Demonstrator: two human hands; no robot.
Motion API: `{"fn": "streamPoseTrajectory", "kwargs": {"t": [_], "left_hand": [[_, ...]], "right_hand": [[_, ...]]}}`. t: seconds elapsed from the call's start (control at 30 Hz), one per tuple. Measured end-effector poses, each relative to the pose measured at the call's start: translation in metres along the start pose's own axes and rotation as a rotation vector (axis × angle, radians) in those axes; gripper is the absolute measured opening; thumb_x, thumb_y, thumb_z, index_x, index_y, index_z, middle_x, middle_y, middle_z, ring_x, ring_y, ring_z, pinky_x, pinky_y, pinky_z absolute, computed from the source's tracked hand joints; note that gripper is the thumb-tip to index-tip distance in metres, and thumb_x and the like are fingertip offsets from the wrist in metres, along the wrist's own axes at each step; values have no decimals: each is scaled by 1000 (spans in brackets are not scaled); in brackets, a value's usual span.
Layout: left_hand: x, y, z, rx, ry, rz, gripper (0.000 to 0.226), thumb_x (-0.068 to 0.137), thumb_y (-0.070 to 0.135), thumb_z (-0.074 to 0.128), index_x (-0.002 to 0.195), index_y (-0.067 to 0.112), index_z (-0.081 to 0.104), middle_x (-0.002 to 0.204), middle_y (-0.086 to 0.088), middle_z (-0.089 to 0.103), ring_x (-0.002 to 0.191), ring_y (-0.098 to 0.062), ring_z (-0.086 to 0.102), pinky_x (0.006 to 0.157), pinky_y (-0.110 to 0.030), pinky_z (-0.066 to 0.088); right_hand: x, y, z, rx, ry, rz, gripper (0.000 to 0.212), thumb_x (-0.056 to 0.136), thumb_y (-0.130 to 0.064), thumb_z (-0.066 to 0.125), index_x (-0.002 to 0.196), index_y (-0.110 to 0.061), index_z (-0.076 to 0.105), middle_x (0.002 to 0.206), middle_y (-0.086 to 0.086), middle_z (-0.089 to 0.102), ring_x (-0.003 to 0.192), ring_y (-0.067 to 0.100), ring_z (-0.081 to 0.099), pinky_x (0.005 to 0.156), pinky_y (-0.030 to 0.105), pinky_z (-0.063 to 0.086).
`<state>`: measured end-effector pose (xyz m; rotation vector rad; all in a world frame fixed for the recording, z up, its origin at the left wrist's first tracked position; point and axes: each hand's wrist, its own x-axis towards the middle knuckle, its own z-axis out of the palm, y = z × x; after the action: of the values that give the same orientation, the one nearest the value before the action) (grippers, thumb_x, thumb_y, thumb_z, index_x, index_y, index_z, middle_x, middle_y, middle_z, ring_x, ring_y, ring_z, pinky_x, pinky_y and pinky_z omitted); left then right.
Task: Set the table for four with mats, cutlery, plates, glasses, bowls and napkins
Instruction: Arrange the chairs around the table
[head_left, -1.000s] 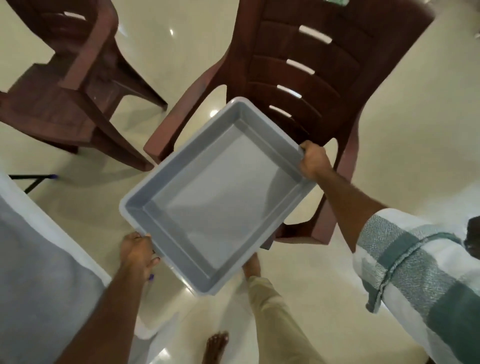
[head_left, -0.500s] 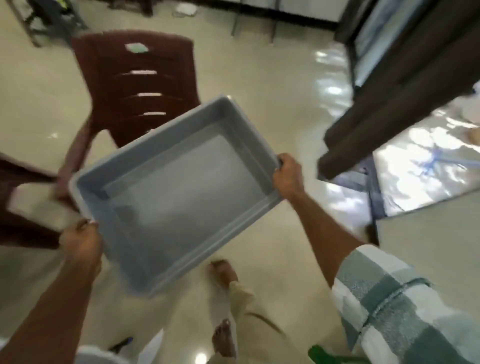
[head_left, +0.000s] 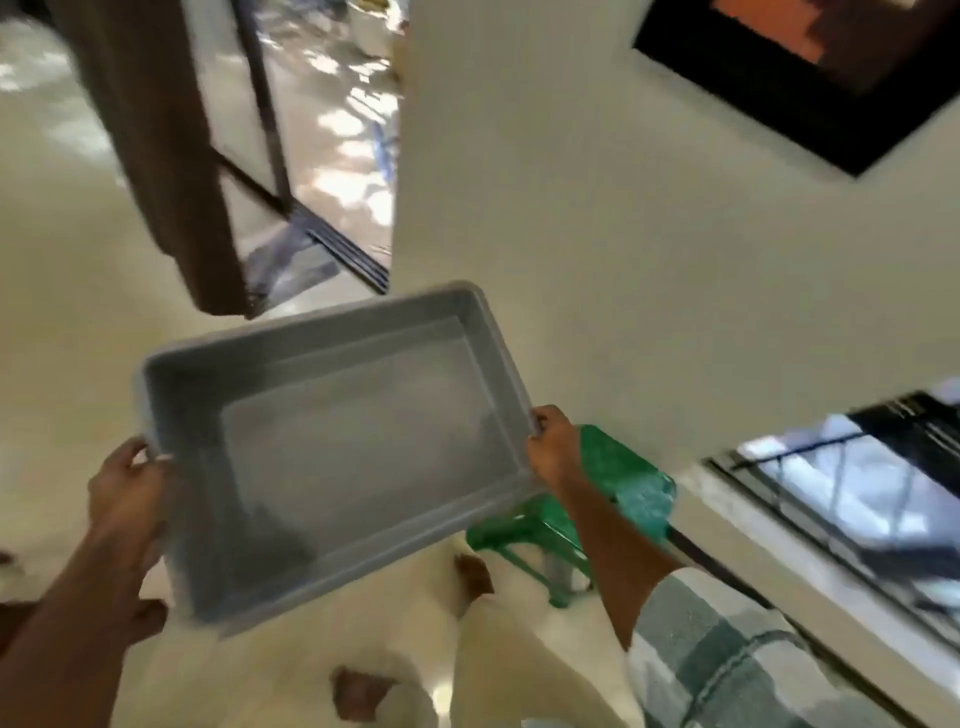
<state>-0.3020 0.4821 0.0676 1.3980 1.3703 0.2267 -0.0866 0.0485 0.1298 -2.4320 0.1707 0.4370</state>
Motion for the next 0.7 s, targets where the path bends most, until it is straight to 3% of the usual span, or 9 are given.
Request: {"fn": "streamPoseTrajectory", "kwargs": {"t": [0.1, 0.2, 0.3, 0.4, 0.47, 0.6, 0.7], "left_hand": [[-59, 57, 99, 83, -138, 172, 43, 89, 8, 57, 130, 20, 62, 100, -13, 68, 74, -23, 57, 65, -29, 48], [-83, 60, 193, 142, -240, 224, 40, 93, 6, 58, 131, 18, 62, 108, -12, 66, 79, -28, 61, 67, -25, 52], [-106, 50, 285, 258, -391, 197, 46, 86, 12, 61, 130, 24, 63, 116, -15, 70, 89, -32, 66, 81, -40, 54], [-132, 30, 360, 397, -520, 173, 40, 80, 14, 56, 117, 22, 67, 116, -26, 67, 87, -38, 66, 74, -51, 52], [-157, 20, 402, 474, -588, 195, 31, 84, 9, 51, 107, 23, 68, 111, -24, 69, 80, -31, 63, 70, -41, 47], [-183, -4, 467, 617, -711, 195, 36, 85, 10, 50, 113, 24, 69, 109, -7, 71, 94, -35, 69, 70, -38, 55], [-198, -15, 506, 678, -763, 192, 35, 87, 7, 53, 115, 22, 69, 108, -4, 71, 94, -31, 69, 72, -39, 58]], "right_hand": [[9, 74, -48, 2, 50, 135, 36, 83, -1, 65, 117, -10, 67, 107, 15, 71, 98, 34, 67, 86, 42, 57], [18, 147, -85, -10, 96, 247, 37, 85, -1, 62, 121, -11, 68, 108, 18, 72, 102, 36, 67, 87, 37, 51], [27, 219, -120, -62, 121, 415, 29, 86, -5, 65, 114, -8, 69, 109, 18, 70, 103, 36, 66, 80, 30, 47], [28, 282, -150, -109, 137, 529, 27, 80, -6, 68, 107, -4, 71, 108, 18, 71, 102, 35, 66, 78, 27, 46], [24, 320, -166, -135, 130, 611, 24, 83, -8, 68, 107, -5, 70, 110, 18, 70, 104, 36, 65, 81, 31, 49], [15, 380, -186, -153, 98, 750, 18, 85, -6, 67, 102, -6, 66, 106, 16, 69, 98, 34, 65, 85, 40, 56], [12, 416, -190, -114, 108, 795, 21, 83, -5, 68, 104, -7, 67, 107, 14, 70, 99, 33, 66, 89, 44, 57]]}}
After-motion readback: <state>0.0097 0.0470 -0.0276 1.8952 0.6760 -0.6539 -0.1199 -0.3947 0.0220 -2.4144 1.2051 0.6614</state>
